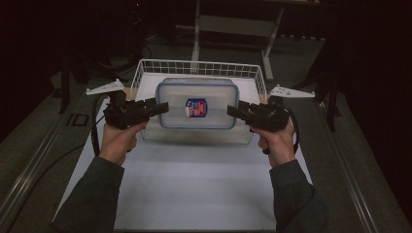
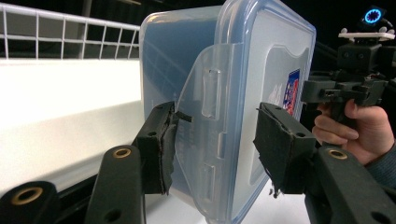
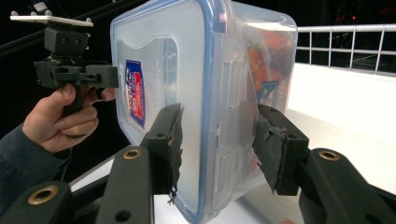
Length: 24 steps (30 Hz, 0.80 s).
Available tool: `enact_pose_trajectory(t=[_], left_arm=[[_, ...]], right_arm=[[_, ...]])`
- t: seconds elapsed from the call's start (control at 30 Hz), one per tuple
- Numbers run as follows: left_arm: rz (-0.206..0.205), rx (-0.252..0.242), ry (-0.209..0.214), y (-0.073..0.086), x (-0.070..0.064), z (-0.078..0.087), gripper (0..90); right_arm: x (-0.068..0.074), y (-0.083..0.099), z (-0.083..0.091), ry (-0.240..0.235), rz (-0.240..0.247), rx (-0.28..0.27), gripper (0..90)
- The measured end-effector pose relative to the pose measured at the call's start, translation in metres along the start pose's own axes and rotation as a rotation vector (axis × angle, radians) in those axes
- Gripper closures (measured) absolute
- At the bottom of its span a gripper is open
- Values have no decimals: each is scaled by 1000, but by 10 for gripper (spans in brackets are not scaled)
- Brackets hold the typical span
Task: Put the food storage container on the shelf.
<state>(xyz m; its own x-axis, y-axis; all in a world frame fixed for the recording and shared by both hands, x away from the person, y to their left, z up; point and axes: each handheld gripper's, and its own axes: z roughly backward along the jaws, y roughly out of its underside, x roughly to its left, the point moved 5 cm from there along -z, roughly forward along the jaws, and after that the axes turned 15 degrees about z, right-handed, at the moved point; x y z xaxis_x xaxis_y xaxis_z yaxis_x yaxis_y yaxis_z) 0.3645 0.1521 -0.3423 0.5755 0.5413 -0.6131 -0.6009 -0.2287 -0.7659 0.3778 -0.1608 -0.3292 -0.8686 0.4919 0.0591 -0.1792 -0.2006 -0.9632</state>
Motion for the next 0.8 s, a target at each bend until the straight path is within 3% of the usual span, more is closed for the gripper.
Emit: enact_pose_trajectory(t=[0.27, 0.4, 0.6, 0.8], left_arm=[[-22, -15, 0, -20, -2, -7, 490], [-19, -17, -3, -29, -1, -13, 490], [20, -16, -15, -40, 7, -23, 491], [87, -29, -19, -41, 23, -33, 491]], right_arm=[[-12, -14, -2, 3, 9, -15, 530], [-21, -18, -3, 6, -14, -20, 528], [-34, -19, -10, 6, -49, -12, 527], [-49, -14, -20, 11, -100, 3, 523]])
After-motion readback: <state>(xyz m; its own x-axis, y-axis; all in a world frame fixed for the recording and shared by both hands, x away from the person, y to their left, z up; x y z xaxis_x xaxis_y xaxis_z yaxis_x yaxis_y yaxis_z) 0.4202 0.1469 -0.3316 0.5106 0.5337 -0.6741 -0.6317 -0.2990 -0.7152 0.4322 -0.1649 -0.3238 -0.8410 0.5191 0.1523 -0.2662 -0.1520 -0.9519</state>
